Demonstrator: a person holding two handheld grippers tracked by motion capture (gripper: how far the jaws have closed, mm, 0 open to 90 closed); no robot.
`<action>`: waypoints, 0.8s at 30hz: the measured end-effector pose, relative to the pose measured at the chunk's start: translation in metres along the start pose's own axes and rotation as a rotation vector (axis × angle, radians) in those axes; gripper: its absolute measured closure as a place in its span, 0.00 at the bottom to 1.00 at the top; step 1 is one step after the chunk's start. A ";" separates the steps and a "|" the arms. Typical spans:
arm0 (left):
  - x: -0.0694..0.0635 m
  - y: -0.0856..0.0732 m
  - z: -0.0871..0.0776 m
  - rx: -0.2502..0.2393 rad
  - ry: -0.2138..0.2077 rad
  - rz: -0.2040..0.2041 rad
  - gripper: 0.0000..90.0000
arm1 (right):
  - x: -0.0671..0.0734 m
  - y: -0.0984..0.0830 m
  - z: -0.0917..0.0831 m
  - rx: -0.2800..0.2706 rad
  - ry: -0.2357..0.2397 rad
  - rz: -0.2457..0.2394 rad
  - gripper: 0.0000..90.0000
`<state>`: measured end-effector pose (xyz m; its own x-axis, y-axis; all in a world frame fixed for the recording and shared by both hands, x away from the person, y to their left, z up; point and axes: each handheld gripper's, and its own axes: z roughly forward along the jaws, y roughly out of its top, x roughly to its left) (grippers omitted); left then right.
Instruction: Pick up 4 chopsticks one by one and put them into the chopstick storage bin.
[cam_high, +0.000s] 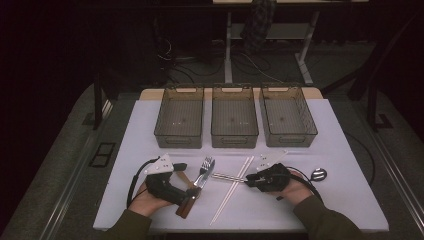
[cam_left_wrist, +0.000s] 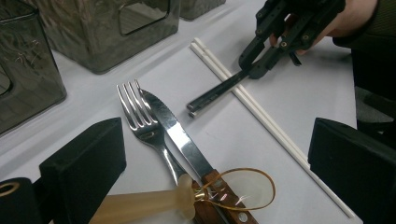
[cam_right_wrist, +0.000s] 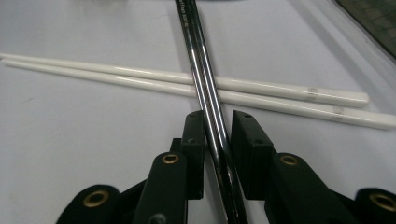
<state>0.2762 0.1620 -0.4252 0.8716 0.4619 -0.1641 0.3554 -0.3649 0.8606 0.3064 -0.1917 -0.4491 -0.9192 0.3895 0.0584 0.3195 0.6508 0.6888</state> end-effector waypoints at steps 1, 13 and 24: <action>0.000 0.000 0.000 0.000 -0.001 0.001 0.03 | -0.001 0.000 0.000 -0.003 -0.005 0.004 0.83; 0.000 0.000 0.000 -0.001 -0.001 0.002 0.03 | -0.004 -0.001 0.000 -0.006 -0.056 0.018 0.84; 0.000 0.000 0.000 -0.001 -0.001 0.003 0.03 | -0.008 -0.001 -0.001 -0.007 -0.103 0.040 0.85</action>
<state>0.2760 0.1614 -0.4254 0.8730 0.4600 -0.1619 0.3523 -0.3652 0.8617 0.3133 -0.1968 -0.4495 -0.8769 0.4806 0.0113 0.3537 0.6290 0.6923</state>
